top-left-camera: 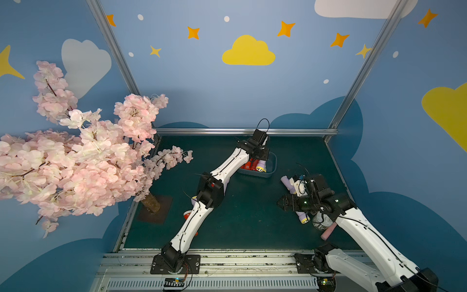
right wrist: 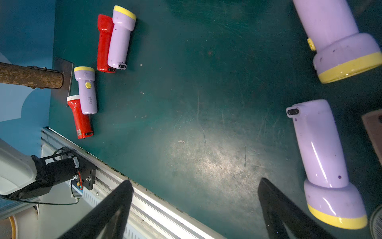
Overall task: Put the flashlights into the storage boxes
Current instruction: Place the flashlight at the storage box.
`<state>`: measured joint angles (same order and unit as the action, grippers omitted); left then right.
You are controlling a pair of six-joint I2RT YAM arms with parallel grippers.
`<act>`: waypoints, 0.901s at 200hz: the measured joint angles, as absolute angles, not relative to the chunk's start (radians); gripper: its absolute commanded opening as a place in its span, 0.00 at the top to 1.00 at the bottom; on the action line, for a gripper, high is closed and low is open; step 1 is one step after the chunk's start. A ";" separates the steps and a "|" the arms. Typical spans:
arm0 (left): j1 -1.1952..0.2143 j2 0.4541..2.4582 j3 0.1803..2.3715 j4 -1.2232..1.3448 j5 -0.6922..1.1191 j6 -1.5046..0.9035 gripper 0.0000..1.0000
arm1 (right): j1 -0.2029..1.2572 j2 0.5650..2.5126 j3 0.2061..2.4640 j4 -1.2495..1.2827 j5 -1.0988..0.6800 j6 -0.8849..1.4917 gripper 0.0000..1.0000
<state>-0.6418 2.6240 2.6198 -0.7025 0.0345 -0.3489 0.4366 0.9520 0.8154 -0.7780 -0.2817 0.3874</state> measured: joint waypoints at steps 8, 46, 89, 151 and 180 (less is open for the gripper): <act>-0.642 2.626 2.620 -0.689 0.036 -0.352 0.83 | 0.433 0.956 0.815 -0.778 -0.283 0.387 0.06; -0.645 2.646 2.621 -0.600 0.061 -0.388 0.83 | 0.418 1.002 0.815 -0.775 -0.295 0.386 0.05; -0.649 2.729 2.628 -0.491 0.093 -0.443 0.81 | 0.402 1.009 0.815 -0.776 -0.296 0.384 0.05; -0.668 2.764 2.628 -0.459 0.102 -0.459 0.79 | 0.377 0.999 0.815 -0.778 -0.297 0.381 0.05; -0.669 2.764 2.628 -0.459 0.102 -0.456 0.73 | 0.374 0.999 0.815 -0.778 -0.300 0.380 0.05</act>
